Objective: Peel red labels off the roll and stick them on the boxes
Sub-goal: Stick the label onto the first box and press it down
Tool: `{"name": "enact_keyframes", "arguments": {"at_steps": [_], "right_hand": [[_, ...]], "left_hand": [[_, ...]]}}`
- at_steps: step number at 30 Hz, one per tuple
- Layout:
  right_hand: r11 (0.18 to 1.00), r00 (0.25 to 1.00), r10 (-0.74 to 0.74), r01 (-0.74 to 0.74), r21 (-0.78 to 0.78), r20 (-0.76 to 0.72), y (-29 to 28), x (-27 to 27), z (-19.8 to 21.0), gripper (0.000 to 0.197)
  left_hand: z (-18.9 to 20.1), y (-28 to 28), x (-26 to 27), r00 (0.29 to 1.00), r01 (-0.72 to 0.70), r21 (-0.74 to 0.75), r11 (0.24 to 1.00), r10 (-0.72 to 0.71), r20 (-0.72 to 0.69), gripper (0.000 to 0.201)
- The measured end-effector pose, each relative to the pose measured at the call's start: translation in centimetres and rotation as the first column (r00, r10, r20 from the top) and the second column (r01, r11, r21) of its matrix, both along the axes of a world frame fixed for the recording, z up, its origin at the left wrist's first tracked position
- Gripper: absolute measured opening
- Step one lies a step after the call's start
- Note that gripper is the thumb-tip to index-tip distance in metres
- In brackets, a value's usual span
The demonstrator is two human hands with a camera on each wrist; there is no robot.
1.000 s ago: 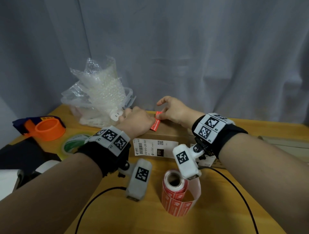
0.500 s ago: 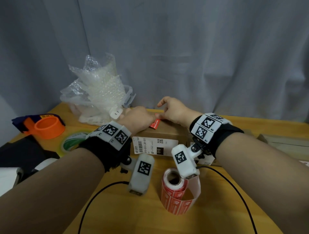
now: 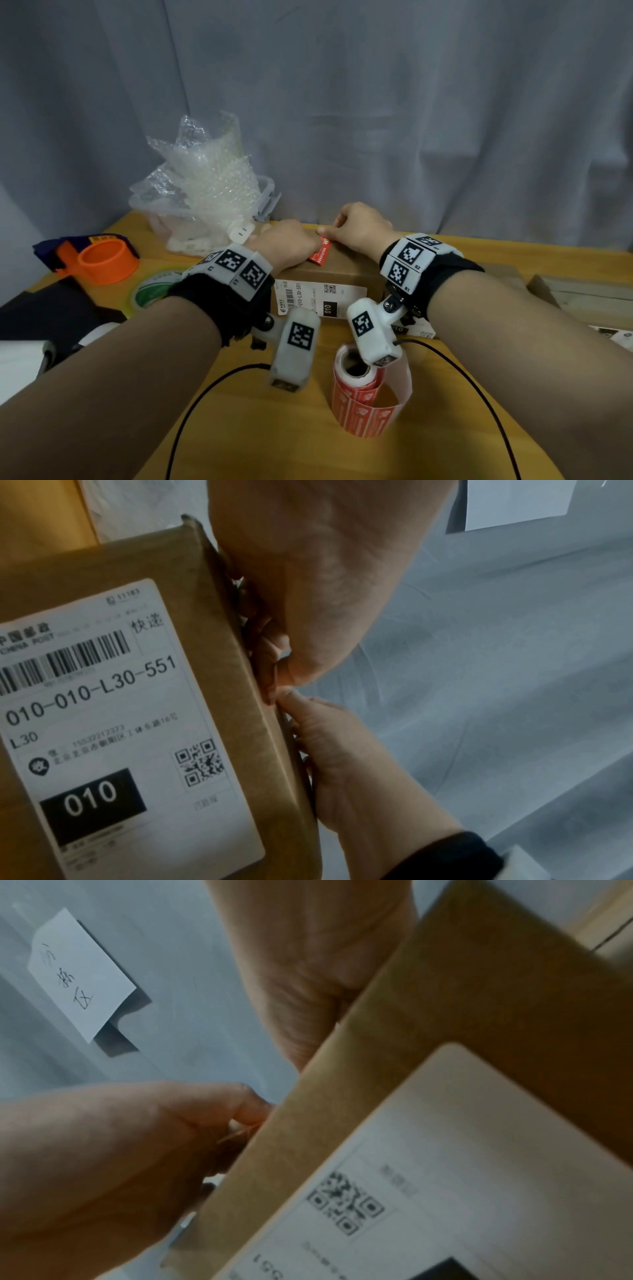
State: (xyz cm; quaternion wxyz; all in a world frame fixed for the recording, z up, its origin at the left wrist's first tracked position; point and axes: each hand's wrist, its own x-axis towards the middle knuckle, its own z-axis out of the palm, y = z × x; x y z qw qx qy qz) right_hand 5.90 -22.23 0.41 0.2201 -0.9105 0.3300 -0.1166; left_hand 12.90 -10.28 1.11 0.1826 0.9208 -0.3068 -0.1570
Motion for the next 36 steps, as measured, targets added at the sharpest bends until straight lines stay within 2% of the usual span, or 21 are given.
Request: {"name": "enact_keyframes", "arguments": {"at_steps": [2,5,8,10,14,19,24,29,31,34,36], "right_hand": [[1.0,0.999,0.024,-0.025,0.008,0.039,0.2,0.0,0.0,0.027],[0.968,0.959,0.252,-0.252,-0.011,0.127,0.5,-1.2,0.3,0.009],[0.872,0.876,0.481,-0.481,-0.095,-0.021,0.6,-3.1,0.7,0.023],[0.828,0.836,0.538,-0.548,-0.119,-0.106,0.5,-3.9,0.7,0.03],[0.829,0.837,0.526,-0.544,-0.126,-0.155,0.7,-4.9,0.4,0.042],[0.847,0.845,0.518,-0.528,-0.061,-0.134,1.0,-5.7,0.2,0.053],[0.866,0.865,0.49,-0.498,-0.053,-0.112,1.4,-6.0,-0.1,0.056],[0.873,0.873,0.479,-0.485,-0.051,-0.096,1.7,-6.3,-0.1,0.061],[0.868,0.867,0.478,-0.491,-0.073,-0.14,1.8,-6.4,-0.2,0.062],[0.848,0.838,0.435,-0.504,-0.164,-0.329,2.1,-6.2,-0.6,0.061],[0.873,0.854,0.389,-0.462,-0.156,-0.346,2.3,-6.0,-0.6,0.057]], "left_hand": [[0.1,0.1,-0.2,1.0,0.003,0.003,1.0,-0.003,0.006,0.038],[0.1,0.1,-0.4,1.0,0.015,0.008,1.0,-0.015,0.023,0.051],[0.5,0.3,-0.9,1.0,0.012,0.008,1.0,-0.012,-0.004,0.077],[0.8,0.3,-1.2,1.0,0.021,0.01,1.0,-0.02,-0.018,0.083],[1.3,0.5,-1.2,0.999,0.025,0.014,1.0,-0.024,-0.032,0.068],[2.2,0.9,-1.7,0.999,0.017,0.029,0.999,-0.016,-0.037,0.063],[2.8,1.3,-2.2,0.998,0.033,0.043,0.999,-0.031,-0.047,0.04],[2.4,1.8,-2.4,0.997,-0.016,-0.026,1.0,0.014,-0.078,0.048],[2.3,1.9,-2.7,0.993,-0.043,-0.072,0.997,0.034,-0.117,0.047],[2.3,1.9,-3.1,0.985,-0.054,-0.135,0.989,0.03,-0.17,0.037],[2.3,1.8,-3.2,0.982,-0.053,-0.149,0.987,0.024,-0.188,0.032]]}}
